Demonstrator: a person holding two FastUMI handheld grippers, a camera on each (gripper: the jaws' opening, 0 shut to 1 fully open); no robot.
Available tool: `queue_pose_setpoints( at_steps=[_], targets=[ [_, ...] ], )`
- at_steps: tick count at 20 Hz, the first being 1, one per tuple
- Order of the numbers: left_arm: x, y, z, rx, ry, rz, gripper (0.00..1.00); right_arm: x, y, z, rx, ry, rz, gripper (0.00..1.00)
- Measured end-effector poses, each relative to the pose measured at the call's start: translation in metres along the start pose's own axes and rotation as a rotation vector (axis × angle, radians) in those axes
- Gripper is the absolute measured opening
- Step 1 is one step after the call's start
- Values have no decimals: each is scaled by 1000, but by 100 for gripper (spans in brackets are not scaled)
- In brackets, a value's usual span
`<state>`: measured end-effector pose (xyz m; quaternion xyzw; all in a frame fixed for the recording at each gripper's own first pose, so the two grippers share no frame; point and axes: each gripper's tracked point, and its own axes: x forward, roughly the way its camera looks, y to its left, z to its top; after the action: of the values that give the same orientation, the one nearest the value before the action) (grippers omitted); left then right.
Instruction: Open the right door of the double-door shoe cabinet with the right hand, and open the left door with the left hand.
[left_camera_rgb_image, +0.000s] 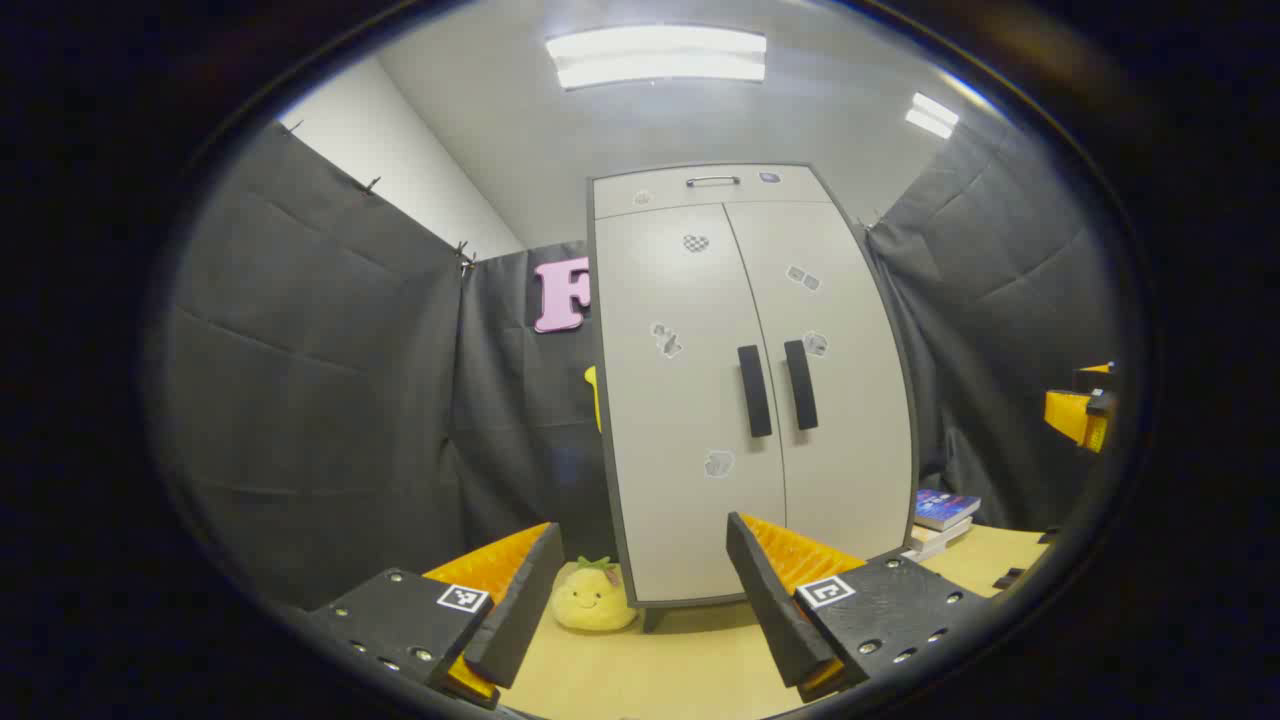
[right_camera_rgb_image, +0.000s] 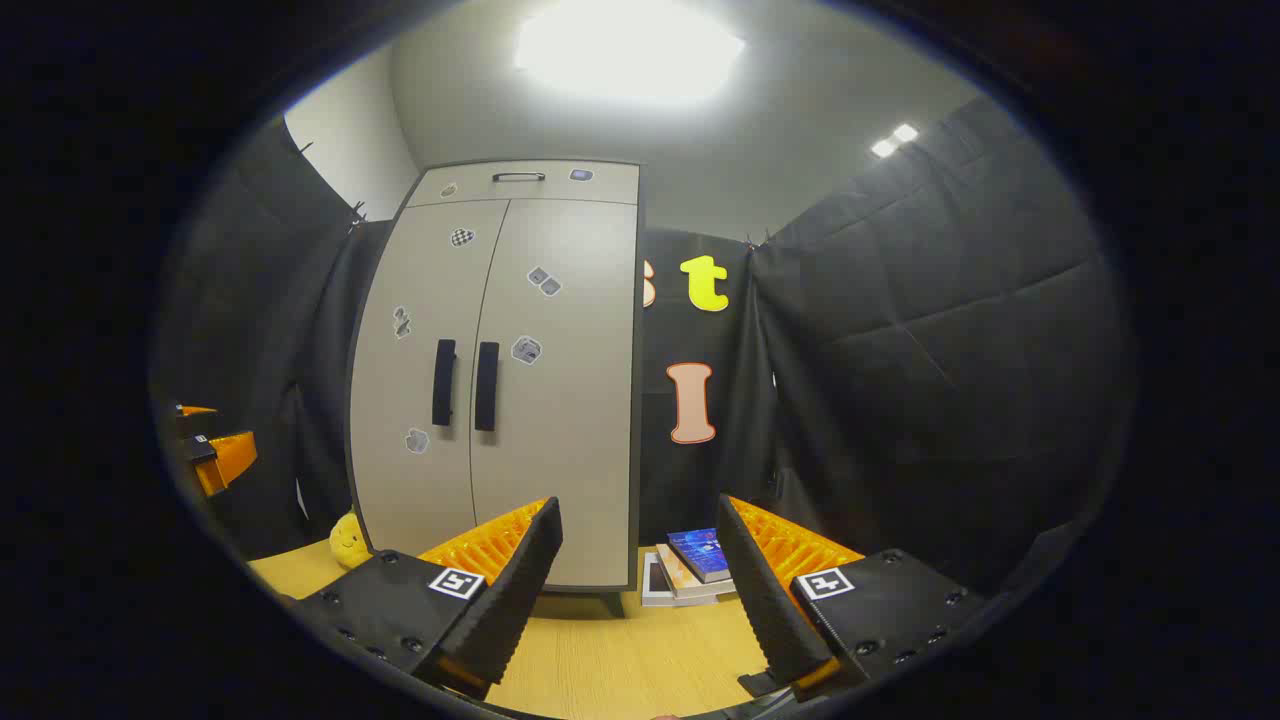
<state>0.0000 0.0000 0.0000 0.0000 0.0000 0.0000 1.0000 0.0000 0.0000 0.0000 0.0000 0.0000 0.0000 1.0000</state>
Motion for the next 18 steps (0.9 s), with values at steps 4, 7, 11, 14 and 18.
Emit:
queue_pose_setpoints(
  at_steps=[4, 7, 11, 14, 18],
  targets=[
    [3, -4, 0, 4, 3, -3, 98, 4, 1, -2, 6, 8, 14, 97],
    [2, -3, -1, 7, 3, 5, 98, 6, 3, -5, 0, 5, 23, 97],
    [4, -1, 1, 20, 1, 16, 98, 10, 3, -8, 16, 7, 32, 98],
    [6, 0, 3, 28, -5, 23, 98, 13, 4, -11, 24, 8, 36, 97],
    [9, 1, 2, 30, -6, 31, 98, 22, 10, -7, 35, 1, 51, 97]
  ],
)
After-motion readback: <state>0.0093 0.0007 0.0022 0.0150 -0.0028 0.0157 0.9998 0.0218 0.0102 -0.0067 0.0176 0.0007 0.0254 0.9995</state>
